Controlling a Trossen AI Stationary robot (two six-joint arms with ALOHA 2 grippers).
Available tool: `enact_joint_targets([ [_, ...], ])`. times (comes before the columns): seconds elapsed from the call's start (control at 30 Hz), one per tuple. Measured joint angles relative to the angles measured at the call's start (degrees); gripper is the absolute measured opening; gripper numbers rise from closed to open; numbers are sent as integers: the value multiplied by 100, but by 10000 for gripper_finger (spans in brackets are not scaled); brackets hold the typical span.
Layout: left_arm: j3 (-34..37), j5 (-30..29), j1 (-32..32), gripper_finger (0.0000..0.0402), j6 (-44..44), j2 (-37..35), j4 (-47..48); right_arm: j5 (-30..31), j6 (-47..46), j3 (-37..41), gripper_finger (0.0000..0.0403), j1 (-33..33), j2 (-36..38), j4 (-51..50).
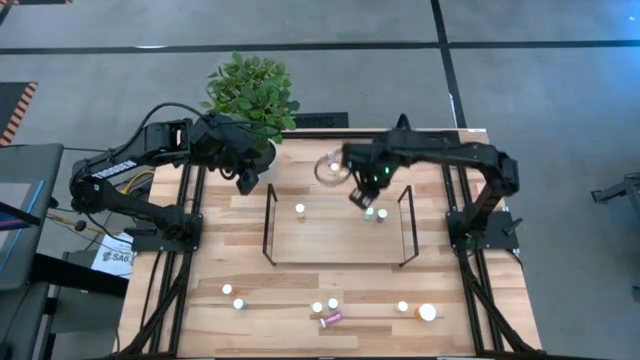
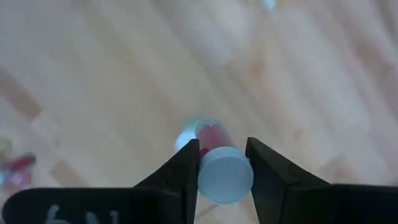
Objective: Pick and place medicine bottles onto shelf by color
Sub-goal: Put the blue pill bottle on the shelf
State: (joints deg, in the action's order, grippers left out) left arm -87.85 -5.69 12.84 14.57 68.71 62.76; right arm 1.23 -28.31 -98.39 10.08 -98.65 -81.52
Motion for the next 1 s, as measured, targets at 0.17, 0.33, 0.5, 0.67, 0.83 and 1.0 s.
enact_joint_targets([
  [0.17,0,319,-2,192,-63,0,-7,0,-650,0,128,-899,0,-399],
  [0.33,0,388,-7,192,-74,0,-34,6,-752,1,126,-1609,0,-345],
  [0.5,0,382,-130,192,178,0,-118,326,-318,312,129,-1933,2,-296],
  [0.67,0,374,-504,192,544,0,-329,428,124,938,127,-1999,0,-126],
  [0.83,0,306,-902,192,925,0,-691,458,399,1327,128,-2093,-2,194],
  [1.0,0,-68,-1295,192,1300,-2,-894,472,636,1744,128,-2139,-7,754],
])
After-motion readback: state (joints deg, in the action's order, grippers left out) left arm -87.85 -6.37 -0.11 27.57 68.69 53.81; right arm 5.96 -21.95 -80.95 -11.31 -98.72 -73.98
